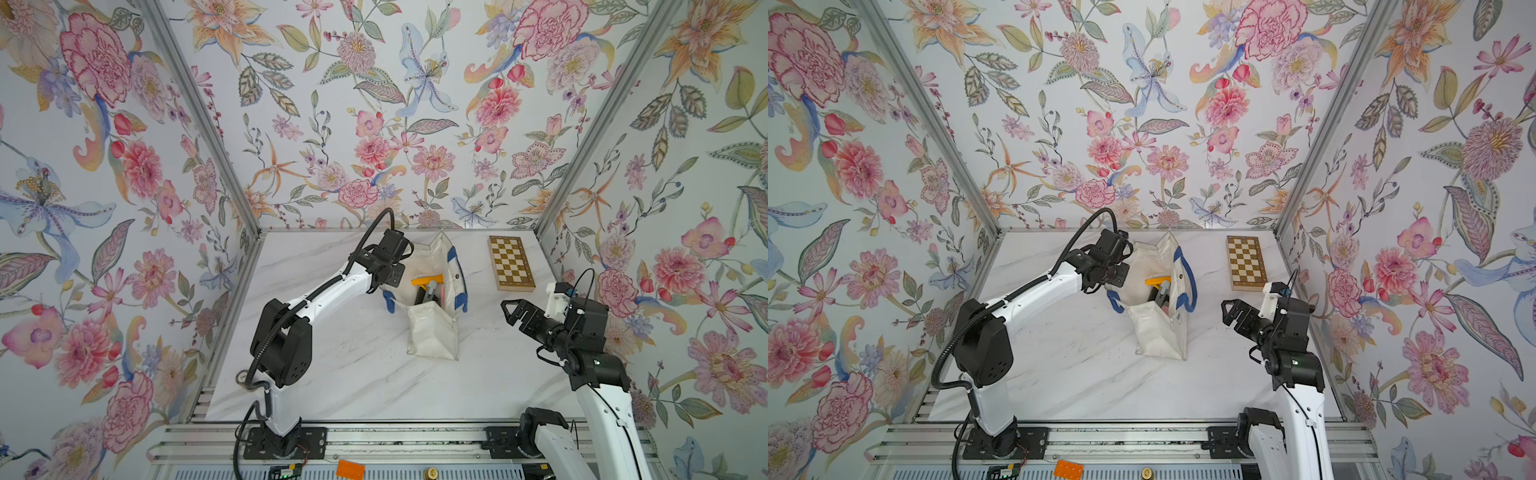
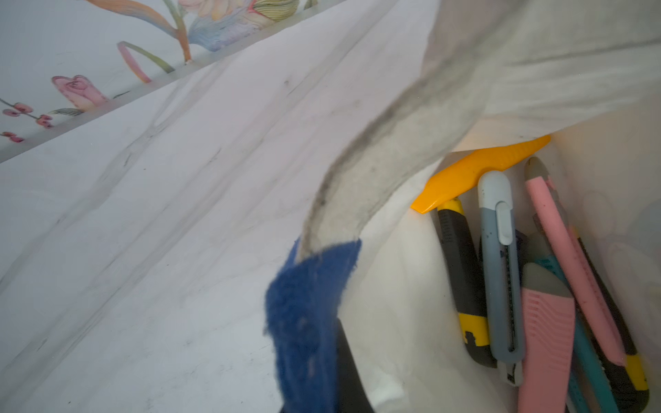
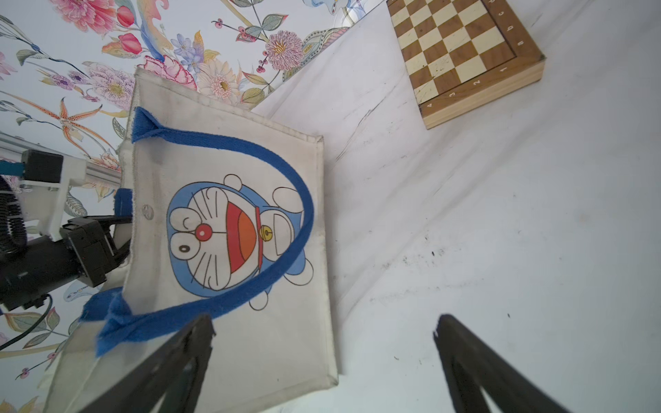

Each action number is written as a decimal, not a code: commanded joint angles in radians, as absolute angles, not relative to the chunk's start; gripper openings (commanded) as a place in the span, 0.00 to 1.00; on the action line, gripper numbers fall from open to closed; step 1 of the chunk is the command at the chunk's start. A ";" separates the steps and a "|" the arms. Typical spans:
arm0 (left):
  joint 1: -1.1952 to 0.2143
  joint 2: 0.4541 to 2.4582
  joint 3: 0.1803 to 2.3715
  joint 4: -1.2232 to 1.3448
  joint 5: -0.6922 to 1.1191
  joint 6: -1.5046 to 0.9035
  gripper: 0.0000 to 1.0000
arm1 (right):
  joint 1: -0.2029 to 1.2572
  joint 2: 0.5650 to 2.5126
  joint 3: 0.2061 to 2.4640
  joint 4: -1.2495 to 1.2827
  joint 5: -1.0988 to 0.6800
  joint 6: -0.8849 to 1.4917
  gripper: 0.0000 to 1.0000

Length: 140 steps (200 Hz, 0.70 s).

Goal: Place the art knife into the pouch
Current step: Move the pouch at the center of the board.

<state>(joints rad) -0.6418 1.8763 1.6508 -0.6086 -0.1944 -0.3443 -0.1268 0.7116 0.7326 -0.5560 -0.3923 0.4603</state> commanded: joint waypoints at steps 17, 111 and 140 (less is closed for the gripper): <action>-0.638 1.812 1.643 -0.614 -0.272 -0.346 0.00 | -0.134 0.727 0.721 -0.524 -0.407 0.456 0.99; -0.634 1.659 1.613 -0.524 -0.405 -0.319 0.93 | -0.108 0.838 0.605 -0.135 -0.237 0.484 0.99; -0.605 1.578 1.529 -0.451 -0.517 -0.302 0.99 | 0.000 0.909 0.528 0.068 -0.031 0.434 0.99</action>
<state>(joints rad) -0.6304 1.6474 1.6012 -0.5205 -0.3840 -0.3210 -0.0731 0.8646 0.5777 -0.1528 -0.2188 0.4686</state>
